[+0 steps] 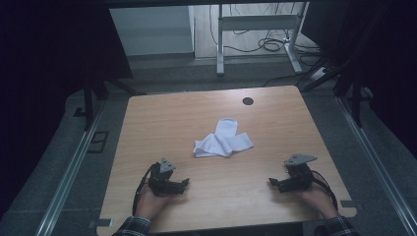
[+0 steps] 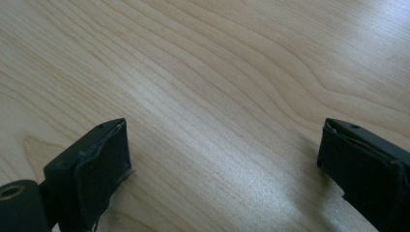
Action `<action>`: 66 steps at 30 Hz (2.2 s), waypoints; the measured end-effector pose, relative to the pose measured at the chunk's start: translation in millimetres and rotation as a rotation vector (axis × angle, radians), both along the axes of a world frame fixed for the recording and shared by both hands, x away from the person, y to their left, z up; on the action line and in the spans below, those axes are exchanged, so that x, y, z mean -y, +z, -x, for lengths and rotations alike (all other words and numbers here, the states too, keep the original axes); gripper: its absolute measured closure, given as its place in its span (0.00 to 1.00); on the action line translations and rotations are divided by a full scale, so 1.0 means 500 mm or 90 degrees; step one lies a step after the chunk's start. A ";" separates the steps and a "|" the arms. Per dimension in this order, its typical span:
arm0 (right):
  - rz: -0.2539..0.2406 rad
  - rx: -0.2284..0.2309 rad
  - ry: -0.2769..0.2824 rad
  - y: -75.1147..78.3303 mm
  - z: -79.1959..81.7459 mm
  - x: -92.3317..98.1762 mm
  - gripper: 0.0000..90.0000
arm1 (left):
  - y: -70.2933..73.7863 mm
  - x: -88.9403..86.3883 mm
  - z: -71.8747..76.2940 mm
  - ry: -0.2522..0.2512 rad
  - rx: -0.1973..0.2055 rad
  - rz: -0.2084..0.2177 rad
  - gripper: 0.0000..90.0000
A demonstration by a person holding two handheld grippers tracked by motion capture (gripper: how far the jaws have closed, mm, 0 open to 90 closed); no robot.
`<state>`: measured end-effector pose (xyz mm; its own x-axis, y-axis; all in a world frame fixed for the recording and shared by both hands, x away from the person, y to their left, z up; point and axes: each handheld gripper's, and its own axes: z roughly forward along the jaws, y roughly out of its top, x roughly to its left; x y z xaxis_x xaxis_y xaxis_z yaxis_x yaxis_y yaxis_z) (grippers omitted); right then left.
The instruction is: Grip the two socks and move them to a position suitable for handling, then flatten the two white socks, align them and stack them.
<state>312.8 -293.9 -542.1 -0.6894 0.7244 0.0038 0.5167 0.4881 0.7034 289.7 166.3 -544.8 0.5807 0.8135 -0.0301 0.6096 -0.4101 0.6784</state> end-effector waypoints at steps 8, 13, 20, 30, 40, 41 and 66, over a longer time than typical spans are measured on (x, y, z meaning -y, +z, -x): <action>0.006 -0.006 0.002 0.002 0.000 0.000 0.04 | 0.000 0.000 0.000 0.001 0.000 0.000 0.11; 0.010 -0.009 0.005 0.004 -0.001 -0.001 0.04 | 0.000 0.000 0.000 0.001 0.000 0.001 0.11; 0.013 -0.013 0.006 0.005 -0.001 -0.001 0.05 | 0.000 0.000 -0.001 -0.001 0.000 0.001 0.11; 0.021 -0.019 0.013 0.012 -0.001 -0.003 0.14 | 0.000 0.000 -0.005 -0.012 0.000 0.000 0.11; 0.032 -0.025 0.010 0.030 -0.004 -0.018 0.27 | 0.000 0.000 -0.005 -0.012 0.001 0.000 0.11; 0.024 -0.026 0.008 0.033 -0.005 -0.018 0.28 | 0.000 0.000 -0.006 -0.012 0.001 0.000 0.11; -0.016 -0.041 0.001 0.062 -0.052 -0.049 0.32 | 0.000 0.002 -0.009 -0.003 -0.001 0.003 0.11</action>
